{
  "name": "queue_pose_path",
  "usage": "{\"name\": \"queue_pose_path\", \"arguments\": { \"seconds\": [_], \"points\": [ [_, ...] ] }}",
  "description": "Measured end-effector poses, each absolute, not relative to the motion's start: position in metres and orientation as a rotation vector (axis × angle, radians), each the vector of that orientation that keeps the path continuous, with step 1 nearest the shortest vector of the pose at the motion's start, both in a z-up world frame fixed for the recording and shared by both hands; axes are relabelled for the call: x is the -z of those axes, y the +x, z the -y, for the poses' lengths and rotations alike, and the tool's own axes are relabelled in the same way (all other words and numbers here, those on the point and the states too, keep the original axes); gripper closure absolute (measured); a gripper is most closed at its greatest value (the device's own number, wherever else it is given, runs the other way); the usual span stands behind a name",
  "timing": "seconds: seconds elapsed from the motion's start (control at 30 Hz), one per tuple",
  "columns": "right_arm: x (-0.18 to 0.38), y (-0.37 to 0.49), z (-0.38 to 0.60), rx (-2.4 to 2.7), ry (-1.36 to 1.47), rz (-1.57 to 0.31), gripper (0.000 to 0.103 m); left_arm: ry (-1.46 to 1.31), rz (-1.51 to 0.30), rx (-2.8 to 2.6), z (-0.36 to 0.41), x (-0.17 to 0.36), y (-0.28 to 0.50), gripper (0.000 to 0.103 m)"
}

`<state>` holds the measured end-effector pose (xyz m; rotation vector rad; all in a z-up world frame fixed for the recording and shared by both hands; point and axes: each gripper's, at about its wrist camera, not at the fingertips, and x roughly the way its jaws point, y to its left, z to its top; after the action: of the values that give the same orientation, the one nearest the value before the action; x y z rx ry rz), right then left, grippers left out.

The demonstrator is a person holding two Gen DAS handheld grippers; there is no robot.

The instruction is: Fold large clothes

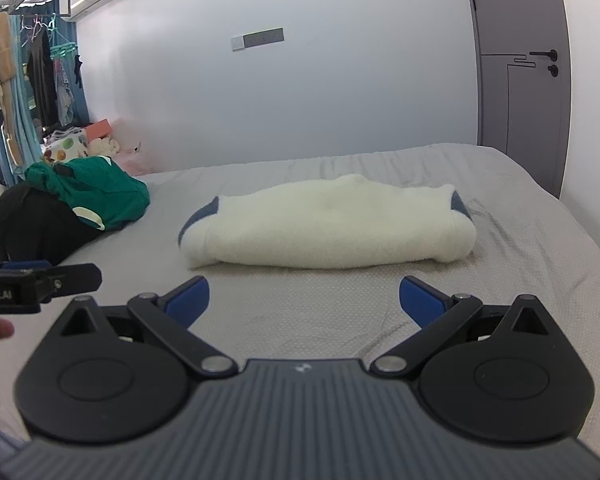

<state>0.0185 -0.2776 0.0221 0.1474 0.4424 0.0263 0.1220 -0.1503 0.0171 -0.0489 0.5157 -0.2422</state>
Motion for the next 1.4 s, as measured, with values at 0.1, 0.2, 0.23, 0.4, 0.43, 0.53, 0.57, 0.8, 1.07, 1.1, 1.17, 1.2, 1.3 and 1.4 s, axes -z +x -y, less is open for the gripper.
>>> {"name": "queue_pose_path", "arguments": {
  "seconds": [0.1, 0.2, 0.23, 0.4, 0.43, 0.53, 0.57, 0.8, 1.07, 1.1, 1.17, 1.2, 1.3, 1.4],
  "points": [
    [-0.0212, 0.0193, 0.2765, -0.031, 0.148, -0.448, 0.0, -0.046, -0.517, 0.236, 0.1508, -0.018, 0.1226, 0.0],
    [-0.0211, 0.0196, 0.2764, -0.031, 0.152, -0.449, 0.0, -0.05, -0.511, 0.226, 0.1502, -0.0181, 0.1221, 0.0],
    [-0.0215, 0.0207, 0.2772, -0.031, 0.154, -0.45, 0.0, -0.052, -0.51, 0.226, 0.15, -0.0181, 0.1218, 0.0],
    [-0.0213, 0.0201, 0.2767, -0.028, 0.152, -0.446, 0.0, -0.063, -0.514, 0.227, 0.1496, -0.0191, 0.1208, 0.0],
    [-0.0208, 0.0196, 0.2765, -0.028, 0.154, -0.446, 0.0, -0.058, -0.515, 0.231, 0.1505, -0.0193, 0.1205, 0.0],
    [-0.0201, 0.0193, 0.2755, -0.026, 0.152, -0.448, 0.0, -0.052, -0.508, 0.227, 0.1517, -0.0197, 0.1194, 0.0],
    [-0.0198, 0.0192, 0.275, -0.025, 0.151, -0.449, 0.0, -0.051, -0.509, 0.225, 0.152, -0.0196, 0.1193, 0.0],
    [-0.0193, 0.0183, 0.2744, -0.024, 0.15, -0.45, 0.0, -0.059, -0.506, 0.221, 0.1499, -0.0199, 0.119, 0.0],
    [-0.0193, 0.0182, 0.2753, -0.027, 0.148, -0.453, 0.0, -0.054, -0.501, 0.226, 0.1512, -0.0206, 0.1158, 0.0],
    [-0.0193, 0.0182, 0.2755, -0.027, 0.149, -0.453, 0.0, -0.054, -0.502, 0.228, 0.1512, -0.0207, 0.1157, 0.0],
    [-0.0197, 0.0182, 0.2755, -0.026, 0.152, -0.452, 0.0, -0.051, -0.502, 0.229, 0.1517, -0.0206, 0.1157, 0.0],
    [-0.0201, 0.0183, 0.2755, -0.025, 0.151, -0.45, 0.0, -0.048, -0.502, 0.228, 0.1518, -0.0205, 0.1155, 0.0],
    [-0.0203, 0.0187, 0.2754, -0.026, 0.149, -0.449, 0.0, -0.047, -0.503, 0.23, 0.1517, -0.0206, 0.1157, 0.0],
    [-0.0201, 0.0183, 0.2755, -0.024, 0.147, -0.45, 0.0, -0.047, -0.503, 0.231, 0.1515, -0.0208, 0.1163, 0.0]
  ]
}}
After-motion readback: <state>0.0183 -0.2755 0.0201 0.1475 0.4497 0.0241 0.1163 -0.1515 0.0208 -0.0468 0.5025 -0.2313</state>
